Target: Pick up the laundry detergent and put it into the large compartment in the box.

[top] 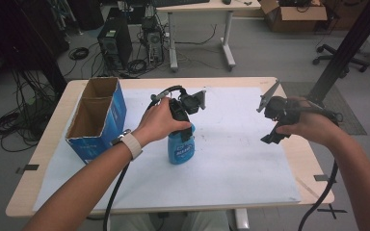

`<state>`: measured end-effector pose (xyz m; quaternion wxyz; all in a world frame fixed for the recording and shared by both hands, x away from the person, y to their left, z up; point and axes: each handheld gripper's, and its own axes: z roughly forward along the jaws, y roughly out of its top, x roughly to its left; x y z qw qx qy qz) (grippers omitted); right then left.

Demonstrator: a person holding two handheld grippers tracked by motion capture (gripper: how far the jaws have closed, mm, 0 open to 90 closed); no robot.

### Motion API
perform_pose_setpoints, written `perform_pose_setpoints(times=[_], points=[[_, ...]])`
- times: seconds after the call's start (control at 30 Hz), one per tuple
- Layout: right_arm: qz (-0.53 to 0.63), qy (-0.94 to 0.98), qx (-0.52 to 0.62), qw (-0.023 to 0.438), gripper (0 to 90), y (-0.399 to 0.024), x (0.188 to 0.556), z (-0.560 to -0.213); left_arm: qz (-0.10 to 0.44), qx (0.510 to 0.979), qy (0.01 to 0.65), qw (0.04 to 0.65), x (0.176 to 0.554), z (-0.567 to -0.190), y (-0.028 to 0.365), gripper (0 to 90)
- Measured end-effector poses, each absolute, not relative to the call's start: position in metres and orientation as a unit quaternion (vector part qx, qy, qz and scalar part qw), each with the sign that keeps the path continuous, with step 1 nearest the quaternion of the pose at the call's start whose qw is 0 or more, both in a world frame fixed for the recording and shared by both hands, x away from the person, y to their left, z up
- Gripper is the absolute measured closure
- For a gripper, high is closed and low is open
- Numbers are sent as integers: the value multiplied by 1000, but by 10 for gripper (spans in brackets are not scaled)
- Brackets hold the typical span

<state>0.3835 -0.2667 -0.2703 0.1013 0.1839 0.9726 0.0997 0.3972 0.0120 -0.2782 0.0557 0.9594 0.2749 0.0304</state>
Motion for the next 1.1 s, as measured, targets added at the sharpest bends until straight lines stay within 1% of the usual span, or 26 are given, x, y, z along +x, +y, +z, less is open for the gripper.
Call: perform_pose_setpoints(times=[0.47,0.77,1.1], points=[[100,972,185,101,103,-269,383,-270,42,954,290,59,397,-255,20,375],[100,973,183,102,103,-266,384,-269,52,943,323,62,395,-221,29,375],[101,972,183,105,103,-266,383,-266,60,934,345,66,396,-191,37,375]])
